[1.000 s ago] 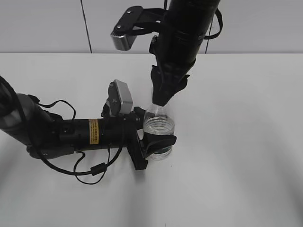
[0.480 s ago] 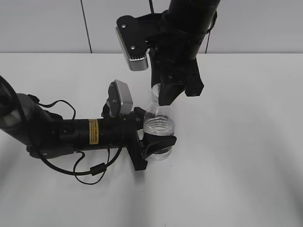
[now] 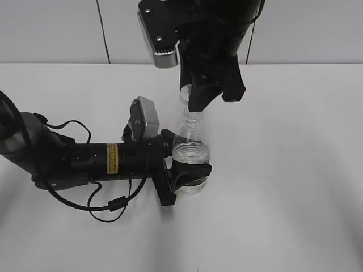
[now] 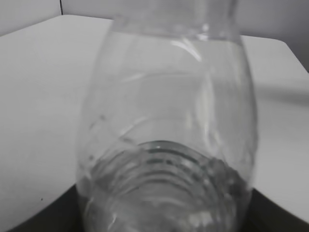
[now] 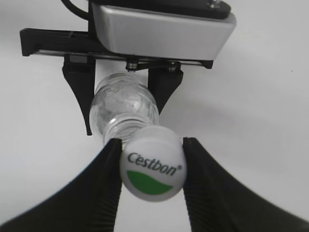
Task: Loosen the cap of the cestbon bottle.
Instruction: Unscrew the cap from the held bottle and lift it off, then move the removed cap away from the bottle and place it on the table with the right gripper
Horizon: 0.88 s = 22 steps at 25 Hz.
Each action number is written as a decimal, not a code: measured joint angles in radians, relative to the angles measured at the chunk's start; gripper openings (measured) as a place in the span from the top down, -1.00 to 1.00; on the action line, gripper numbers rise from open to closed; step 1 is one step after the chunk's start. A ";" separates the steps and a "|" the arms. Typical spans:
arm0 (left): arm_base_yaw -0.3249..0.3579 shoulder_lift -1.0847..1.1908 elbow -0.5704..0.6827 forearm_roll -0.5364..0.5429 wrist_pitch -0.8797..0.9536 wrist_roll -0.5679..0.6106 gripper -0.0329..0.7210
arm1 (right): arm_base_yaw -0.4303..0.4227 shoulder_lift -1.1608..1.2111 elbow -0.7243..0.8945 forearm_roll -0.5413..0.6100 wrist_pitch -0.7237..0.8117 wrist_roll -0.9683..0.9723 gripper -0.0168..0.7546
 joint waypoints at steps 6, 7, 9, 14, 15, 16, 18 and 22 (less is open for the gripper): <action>0.000 0.000 0.000 0.002 -0.001 0.001 -0.11 | 0.000 -0.014 -0.001 -0.003 0.000 0.063 0.19; 0.000 0.000 0.000 0.002 -0.001 0.001 -0.11 | 0.000 -0.019 -0.001 -0.005 0.000 0.085 0.19; 0.000 0.000 0.000 0.002 -0.001 0.001 -0.11 | 0.000 -0.031 -0.001 -0.019 0.000 0.151 0.19; 0.000 0.000 0.000 0.002 -0.001 0.001 -0.11 | -0.001 -0.055 -0.001 -0.084 0.000 0.417 0.19; 0.000 0.000 0.000 0.002 -0.001 0.001 -0.11 | -0.002 -0.055 -0.001 -0.098 0.000 0.480 0.19; 0.000 0.000 0.000 0.002 -0.001 0.001 -0.11 | -0.006 -0.054 -0.001 -0.110 0.000 0.549 0.19; 0.000 0.000 0.000 0.002 -0.001 0.001 -0.11 | -0.024 -0.051 -0.001 -0.114 0.000 0.681 0.19; 0.000 0.000 0.000 0.003 -0.001 0.001 -0.11 | -0.113 -0.040 0.012 -0.114 -0.042 0.971 0.19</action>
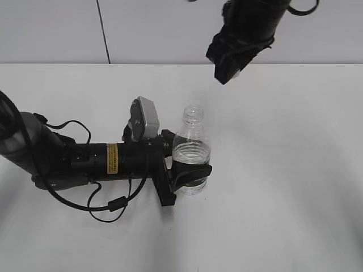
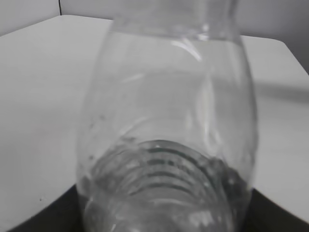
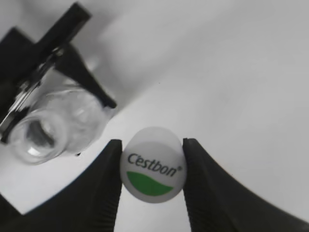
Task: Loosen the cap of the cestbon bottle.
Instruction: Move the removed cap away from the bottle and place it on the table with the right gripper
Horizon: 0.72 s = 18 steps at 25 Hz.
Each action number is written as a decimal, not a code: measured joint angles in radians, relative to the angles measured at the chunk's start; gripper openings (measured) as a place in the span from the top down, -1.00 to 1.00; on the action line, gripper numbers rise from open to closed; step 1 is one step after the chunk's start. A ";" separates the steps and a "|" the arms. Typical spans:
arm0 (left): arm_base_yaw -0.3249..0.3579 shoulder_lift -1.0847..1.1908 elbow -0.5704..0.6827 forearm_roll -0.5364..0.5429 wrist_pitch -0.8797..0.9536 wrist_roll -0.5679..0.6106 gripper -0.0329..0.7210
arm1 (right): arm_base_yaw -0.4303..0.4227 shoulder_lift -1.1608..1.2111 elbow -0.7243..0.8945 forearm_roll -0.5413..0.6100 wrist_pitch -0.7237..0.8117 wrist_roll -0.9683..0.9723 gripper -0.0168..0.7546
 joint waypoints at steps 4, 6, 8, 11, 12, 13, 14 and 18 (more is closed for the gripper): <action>0.000 0.000 0.000 0.000 0.000 0.000 -0.11 | -0.131 0.005 0.085 0.004 -0.086 0.198 0.19; 0.000 0.000 0.000 0.000 0.000 0.000 -0.11 | -0.192 0.006 0.154 0.015 -0.117 0.238 0.19; 0.000 0.000 0.000 0.000 -0.001 0.000 -0.11 | -0.250 0.006 0.241 0.042 -0.169 0.269 0.19; 0.000 0.000 0.000 0.000 -0.001 0.000 -0.11 | -0.324 0.007 0.357 0.098 -0.264 0.297 0.19; 0.000 0.000 0.000 0.000 -0.001 0.000 -0.11 | -0.339 0.008 0.390 0.104 -0.296 0.309 0.19; 0.000 0.000 0.000 0.000 -0.001 0.000 -0.11 | -0.353 0.008 0.415 0.108 -0.329 0.321 0.19; 0.000 0.000 0.000 0.000 -0.001 0.000 -0.11 | -0.364 0.008 0.443 0.109 -0.359 0.332 0.19; 0.000 0.000 0.000 0.000 -0.001 0.000 -0.11 | -0.372 0.010 0.507 0.109 -0.451 0.345 0.19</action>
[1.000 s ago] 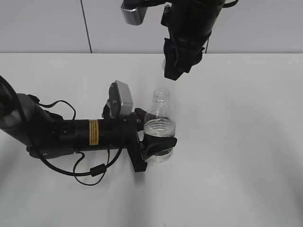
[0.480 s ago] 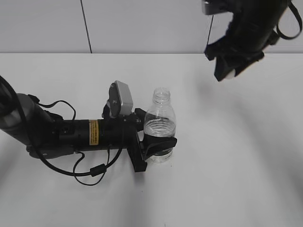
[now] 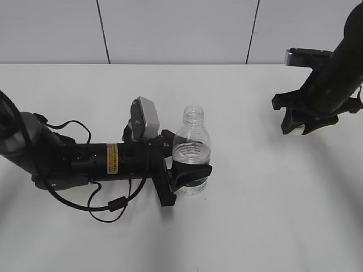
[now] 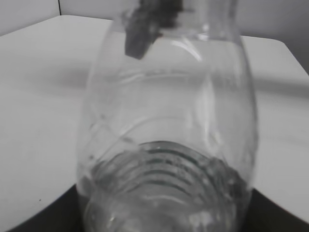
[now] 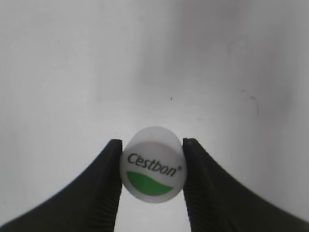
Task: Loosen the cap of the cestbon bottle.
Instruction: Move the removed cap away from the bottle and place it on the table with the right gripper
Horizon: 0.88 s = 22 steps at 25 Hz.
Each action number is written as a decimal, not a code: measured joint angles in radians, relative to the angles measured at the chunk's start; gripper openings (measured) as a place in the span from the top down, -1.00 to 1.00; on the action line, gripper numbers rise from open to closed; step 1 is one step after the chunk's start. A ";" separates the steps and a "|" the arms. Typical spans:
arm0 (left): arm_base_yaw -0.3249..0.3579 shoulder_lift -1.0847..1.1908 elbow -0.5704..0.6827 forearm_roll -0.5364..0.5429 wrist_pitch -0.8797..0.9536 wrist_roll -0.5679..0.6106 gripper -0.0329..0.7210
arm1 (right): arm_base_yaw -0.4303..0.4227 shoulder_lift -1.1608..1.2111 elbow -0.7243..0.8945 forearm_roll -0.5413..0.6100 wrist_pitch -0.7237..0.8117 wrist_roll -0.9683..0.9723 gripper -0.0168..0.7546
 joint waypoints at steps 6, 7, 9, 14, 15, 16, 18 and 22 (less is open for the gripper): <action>0.000 0.000 0.000 0.000 0.000 0.000 -0.11 | 0.000 0.050 0.004 0.000 -0.051 0.001 0.19; 0.000 0.000 0.000 0.000 0.000 0.000 -0.11 | 0.000 0.067 0.005 0.000 -0.054 0.001 0.19; 0.000 0.000 0.000 0.000 0.000 0.000 -0.11 | 0.000 0.096 0.006 0.000 -0.055 0.001 0.19; 0.000 0.000 0.000 0.001 0.000 0.000 -0.11 | 0.000 0.118 0.007 0.000 -0.057 0.002 0.19; 0.000 0.000 0.000 0.001 0.000 0.000 -0.11 | 0.000 0.119 0.007 -0.001 -0.058 0.002 0.19; 0.000 0.000 0.000 0.001 0.000 0.000 -0.11 | 0.000 0.122 0.007 -0.001 -0.058 0.002 0.19; 0.000 0.000 0.000 0.001 0.000 0.000 -0.11 | 0.000 0.124 0.007 -0.001 -0.058 0.002 0.19; 0.000 0.000 0.000 0.001 0.000 0.000 -0.11 | 0.000 0.125 0.007 -0.006 -0.056 0.002 0.16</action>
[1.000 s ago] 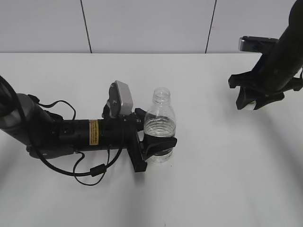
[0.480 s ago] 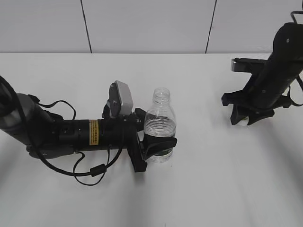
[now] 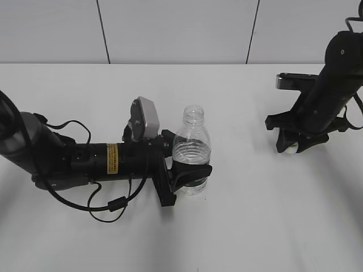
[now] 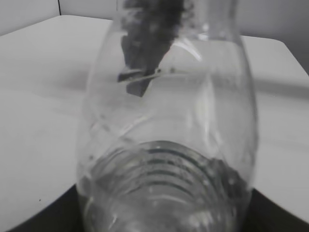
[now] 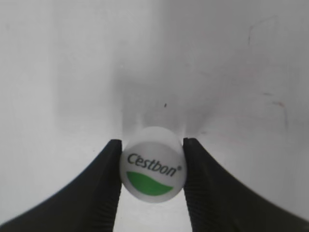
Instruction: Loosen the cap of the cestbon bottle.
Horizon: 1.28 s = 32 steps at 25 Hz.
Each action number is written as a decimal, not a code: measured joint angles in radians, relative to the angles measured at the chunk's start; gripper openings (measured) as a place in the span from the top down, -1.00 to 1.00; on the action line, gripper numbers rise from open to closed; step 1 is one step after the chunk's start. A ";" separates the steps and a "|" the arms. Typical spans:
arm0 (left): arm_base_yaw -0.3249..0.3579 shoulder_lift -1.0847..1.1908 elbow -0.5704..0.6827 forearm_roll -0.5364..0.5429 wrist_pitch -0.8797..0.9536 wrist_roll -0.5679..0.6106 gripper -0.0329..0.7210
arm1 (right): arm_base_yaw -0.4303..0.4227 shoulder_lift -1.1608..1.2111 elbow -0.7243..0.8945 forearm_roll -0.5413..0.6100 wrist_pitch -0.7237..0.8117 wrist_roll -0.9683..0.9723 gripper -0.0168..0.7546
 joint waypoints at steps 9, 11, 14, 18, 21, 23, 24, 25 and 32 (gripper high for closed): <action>0.000 0.000 0.000 0.000 0.000 0.000 -0.11 | 0.000 0.021 0.000 -0.025 0.025 0.002 -0.02; 0.000 0.000 0.000 0.000 0.000 0.000 -0.11 | -0.002 0.021 0.000 -0.026 0.026 0.017 -0.24; 0.000 0.000 0.000 0.000 0.000 0.000 -0.11 | -0.002 0.021 -0.004 -0.028 0.037 0.034 -0.43; 0.000 0.000 0.000 0.000 0.000 0.000 -0.11 | -0.002 0.021 -0.055 -0.028 0.117 0.039 -0.48; 0.000 0.000 0.000 -0.003 0.000 0.000 -0.11 | -0.002 0.021 -0.121 -0.033 0.193 0.035 -0.48; 0.000 0.000 0.000 -0.010 -0.001 0.000 -0.11 | -0.002 0.021 -0.161 -0.045 0.232 0.030 -0.48; -0.001 0.000 0.000 -0.018 -0.001 0.000 -0.11 | -0.002 0.021 -0.181 -0.051 0.251 0.030 -0.48; -0.001 0.001 0.000 -0.027 -0.001 -0.001 -0.11 | -0.002 0.021 -0.200 -0.055 0.268 0.029 -0.48; -0.001 0.002 0.006 -0.060 -0.011 -0.001 -0.23 | -0.002 0.021 -0.269 -0.072 0.329 0.028 -0.49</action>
